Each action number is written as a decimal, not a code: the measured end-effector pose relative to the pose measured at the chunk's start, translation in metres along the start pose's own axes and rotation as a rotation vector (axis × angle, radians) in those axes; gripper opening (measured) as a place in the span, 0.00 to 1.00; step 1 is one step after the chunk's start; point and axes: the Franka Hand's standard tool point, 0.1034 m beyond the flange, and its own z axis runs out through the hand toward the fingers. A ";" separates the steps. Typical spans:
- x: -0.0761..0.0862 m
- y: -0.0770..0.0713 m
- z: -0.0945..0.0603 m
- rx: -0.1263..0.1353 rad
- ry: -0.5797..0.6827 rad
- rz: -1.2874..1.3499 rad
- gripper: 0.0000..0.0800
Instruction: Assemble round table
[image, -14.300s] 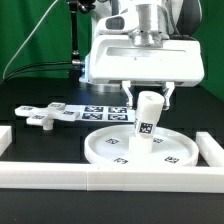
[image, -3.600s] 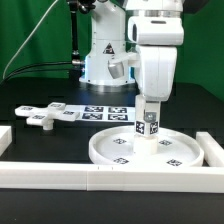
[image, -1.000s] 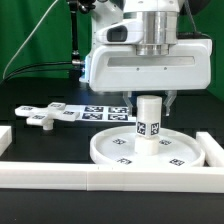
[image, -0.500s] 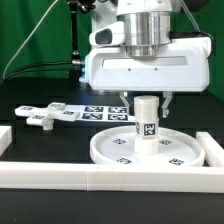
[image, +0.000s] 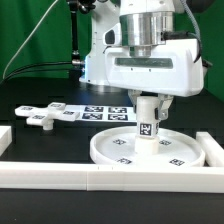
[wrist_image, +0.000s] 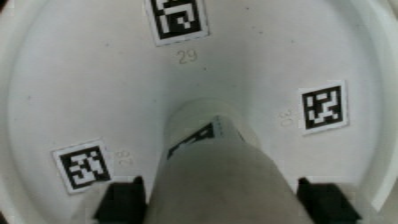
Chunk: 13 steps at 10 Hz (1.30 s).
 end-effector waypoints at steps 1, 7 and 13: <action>0.000 0.000 0.000 0.002 -0.003 0.023 0.51; -0.005 -0.003 0.004 -0.015 -0.017 -0.384 0.81; 0.003 0.000 0.005 -0.013 -0.024 -0.858 0.81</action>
Offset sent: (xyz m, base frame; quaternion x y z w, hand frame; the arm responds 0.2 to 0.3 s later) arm 0.0099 -0.0093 -0.0004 -0.0754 0.0254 -0.1082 0.9909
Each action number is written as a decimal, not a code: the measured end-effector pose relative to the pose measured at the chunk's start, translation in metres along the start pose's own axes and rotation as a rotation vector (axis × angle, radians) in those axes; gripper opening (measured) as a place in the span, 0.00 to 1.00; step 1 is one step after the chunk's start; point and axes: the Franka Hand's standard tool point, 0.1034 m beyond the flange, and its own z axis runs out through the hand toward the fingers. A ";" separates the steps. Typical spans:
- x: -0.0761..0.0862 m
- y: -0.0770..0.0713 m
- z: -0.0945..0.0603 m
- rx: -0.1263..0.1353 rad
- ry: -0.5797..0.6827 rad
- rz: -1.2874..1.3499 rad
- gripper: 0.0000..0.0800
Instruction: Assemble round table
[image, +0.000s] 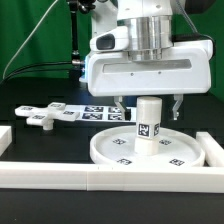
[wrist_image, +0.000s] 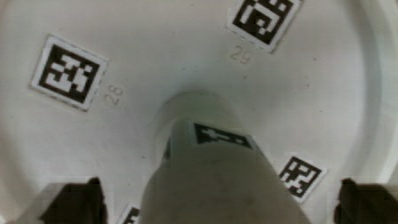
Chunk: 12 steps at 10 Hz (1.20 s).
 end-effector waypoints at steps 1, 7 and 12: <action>0.000 0.000 0.000 -0.001 0.000 -0.088 0.81; 0.002 -0.003 -0.005 -0.035 -0.007 -0.587 0.81; 0.002 0.001 -0.004 -0.054 -0.027 -0.965 0.81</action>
Offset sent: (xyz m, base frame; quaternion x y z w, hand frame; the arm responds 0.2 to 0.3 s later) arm 0.0039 0.0007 0.0146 -0.0299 0.0006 -0.2331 0.9720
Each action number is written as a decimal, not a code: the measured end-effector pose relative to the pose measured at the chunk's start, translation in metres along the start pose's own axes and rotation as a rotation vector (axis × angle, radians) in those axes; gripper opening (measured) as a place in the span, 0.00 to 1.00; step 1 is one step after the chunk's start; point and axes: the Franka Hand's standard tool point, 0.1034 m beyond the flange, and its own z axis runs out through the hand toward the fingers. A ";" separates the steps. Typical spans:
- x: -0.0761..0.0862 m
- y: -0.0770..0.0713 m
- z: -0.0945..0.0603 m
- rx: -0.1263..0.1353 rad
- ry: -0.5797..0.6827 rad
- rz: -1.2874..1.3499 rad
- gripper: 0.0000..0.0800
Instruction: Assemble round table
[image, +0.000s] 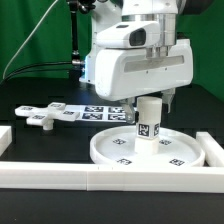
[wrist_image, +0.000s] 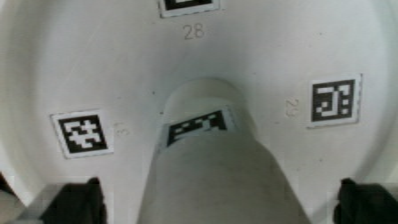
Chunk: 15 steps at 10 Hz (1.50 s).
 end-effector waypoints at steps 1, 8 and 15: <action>0.002 0.000 -0.001 -0.017 -0.004 -0.101 0.81; 0.008 0.001 -0.003 -0.058 -0.057 -0.624 0.81; 0.007 0.002 -0.002 -0.068 -0.095 -0.925 0.68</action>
Offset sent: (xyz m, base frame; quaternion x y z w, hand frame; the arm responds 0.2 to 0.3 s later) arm 0.0087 0.0072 0.0033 -0.0105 -0.0219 -0.1870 0.9821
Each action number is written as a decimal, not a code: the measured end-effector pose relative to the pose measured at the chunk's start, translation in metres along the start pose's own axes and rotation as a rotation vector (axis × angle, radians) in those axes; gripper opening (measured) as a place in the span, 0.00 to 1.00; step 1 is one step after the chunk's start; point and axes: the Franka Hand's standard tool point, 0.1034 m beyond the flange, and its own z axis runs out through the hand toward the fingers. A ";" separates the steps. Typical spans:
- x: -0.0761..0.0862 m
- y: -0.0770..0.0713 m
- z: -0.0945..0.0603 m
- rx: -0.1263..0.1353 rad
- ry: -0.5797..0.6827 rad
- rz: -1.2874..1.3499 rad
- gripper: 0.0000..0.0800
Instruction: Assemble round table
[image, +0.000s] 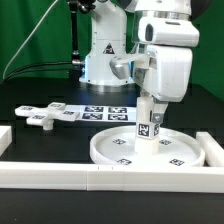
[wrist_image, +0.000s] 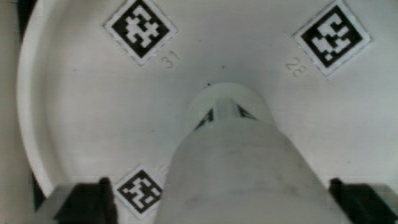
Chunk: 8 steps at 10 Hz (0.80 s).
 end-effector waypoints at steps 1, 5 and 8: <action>-0.001 -0.001 0.001 0.000 0.000 0.014 0.51; -0.001 -0.001 0.002 0.001 0.000 0.057 0.51; -0.001 -0.004 0.002 0.008 0.007 0.330 0.51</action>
Offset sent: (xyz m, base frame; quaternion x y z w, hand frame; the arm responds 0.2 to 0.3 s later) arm 0.0000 0.0000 0.0000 0.0000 0.0000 0.0650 0.9979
